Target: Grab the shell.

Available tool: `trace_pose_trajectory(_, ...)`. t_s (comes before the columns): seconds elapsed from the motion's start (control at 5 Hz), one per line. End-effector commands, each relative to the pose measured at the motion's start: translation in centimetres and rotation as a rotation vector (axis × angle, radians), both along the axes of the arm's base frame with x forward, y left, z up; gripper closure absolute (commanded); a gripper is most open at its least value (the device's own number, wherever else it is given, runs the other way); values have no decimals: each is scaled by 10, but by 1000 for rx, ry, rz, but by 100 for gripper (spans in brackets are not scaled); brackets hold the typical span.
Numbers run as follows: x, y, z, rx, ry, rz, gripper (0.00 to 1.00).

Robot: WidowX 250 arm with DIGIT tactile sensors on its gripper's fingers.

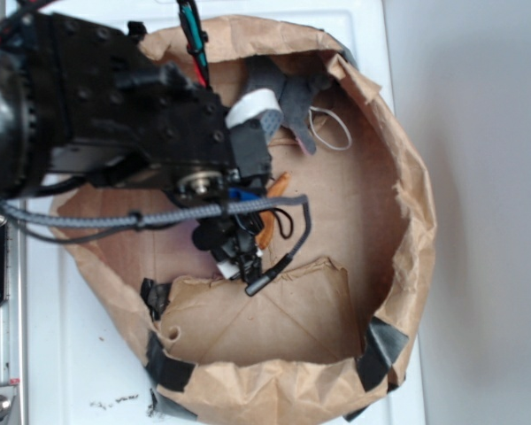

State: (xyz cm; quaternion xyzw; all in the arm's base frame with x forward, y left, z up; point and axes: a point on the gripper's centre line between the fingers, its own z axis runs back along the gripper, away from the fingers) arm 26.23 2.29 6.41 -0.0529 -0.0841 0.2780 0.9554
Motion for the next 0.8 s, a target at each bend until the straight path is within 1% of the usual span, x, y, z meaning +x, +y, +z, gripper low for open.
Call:
trace_pose_trajectory(0.0, -21, 12, 38, -18, -121, -7, 0)
trace_pose_trajectory(0.2, -23, 16, 46, -30, -154, 24, 0)
trace_pose_trajectory(0.4, -20, 14, 53, -54, -158, 58, 0)
trace_pose_trajectory(0.6, -9, 9, 46, -39, -157, 92, 0)
